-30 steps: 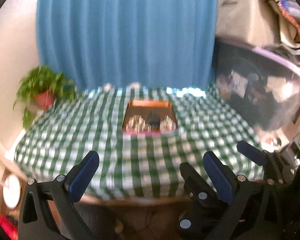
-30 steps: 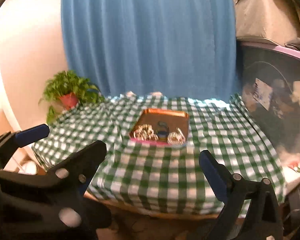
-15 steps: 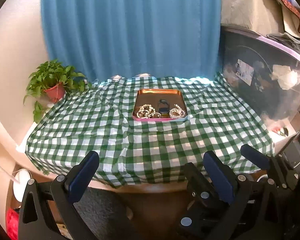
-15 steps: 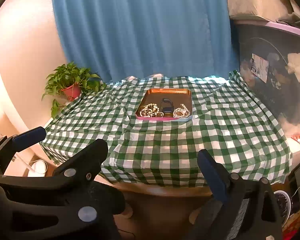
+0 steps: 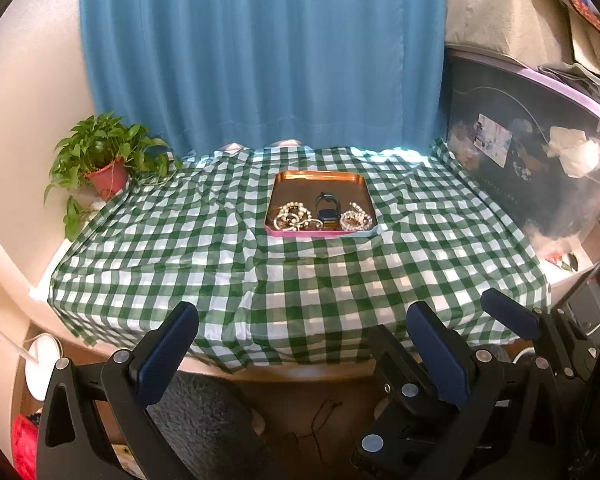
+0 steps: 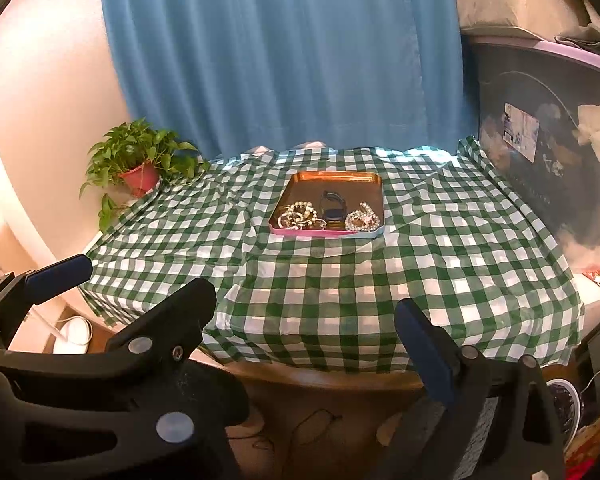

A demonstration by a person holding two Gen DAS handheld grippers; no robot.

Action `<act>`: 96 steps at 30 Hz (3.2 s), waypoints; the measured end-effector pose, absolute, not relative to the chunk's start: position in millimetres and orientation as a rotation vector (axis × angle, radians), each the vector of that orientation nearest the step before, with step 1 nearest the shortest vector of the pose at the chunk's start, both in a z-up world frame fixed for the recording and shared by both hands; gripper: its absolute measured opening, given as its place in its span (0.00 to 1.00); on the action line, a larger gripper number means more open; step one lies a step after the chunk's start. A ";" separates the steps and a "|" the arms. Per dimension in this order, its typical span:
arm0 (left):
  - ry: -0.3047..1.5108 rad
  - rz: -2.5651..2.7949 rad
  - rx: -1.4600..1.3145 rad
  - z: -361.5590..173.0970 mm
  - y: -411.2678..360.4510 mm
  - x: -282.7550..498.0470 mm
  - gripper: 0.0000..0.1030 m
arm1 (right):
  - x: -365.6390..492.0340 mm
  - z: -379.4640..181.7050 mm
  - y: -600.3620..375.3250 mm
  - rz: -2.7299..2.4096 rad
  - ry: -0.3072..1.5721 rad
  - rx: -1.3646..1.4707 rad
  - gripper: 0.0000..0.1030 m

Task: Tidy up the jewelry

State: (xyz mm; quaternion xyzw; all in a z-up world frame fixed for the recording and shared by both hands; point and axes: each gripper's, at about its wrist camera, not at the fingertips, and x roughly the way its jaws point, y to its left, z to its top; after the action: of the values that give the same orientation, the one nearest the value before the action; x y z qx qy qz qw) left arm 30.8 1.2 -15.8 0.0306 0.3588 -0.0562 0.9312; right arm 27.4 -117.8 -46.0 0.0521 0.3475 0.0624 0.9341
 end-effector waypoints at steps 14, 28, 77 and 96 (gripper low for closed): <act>0.736 -0.116 0.063 -15.1 1.8 32.3 1.00 | 30.6 -50.9 -119.1 0.133 0.717 0.108 0.93; 0.734 -0.118 0.063 -18.4 3.0 34.1 1.00 | 34.4 -50.0 -120.2 0.133 0.709 0.106 0.93; 0.741 -0.120 0.066 -19.4 2.0 34.7 1.00 | 34.1 -49.5 -118.7 0.133 0.712 0.107 0.93; 0.745 -0.117 0.059 -21.7 1.3 34.5 1.00 | 31.6 -51.6 -118.7 0.134 0.716 0.104 0.93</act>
State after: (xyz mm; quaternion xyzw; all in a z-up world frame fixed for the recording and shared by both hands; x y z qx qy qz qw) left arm 34.5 1.3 -21.7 0.0289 0.3637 -0.0571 0.9293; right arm 31.6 -118.7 -51.6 0.0507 0.3500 0.0654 0.9331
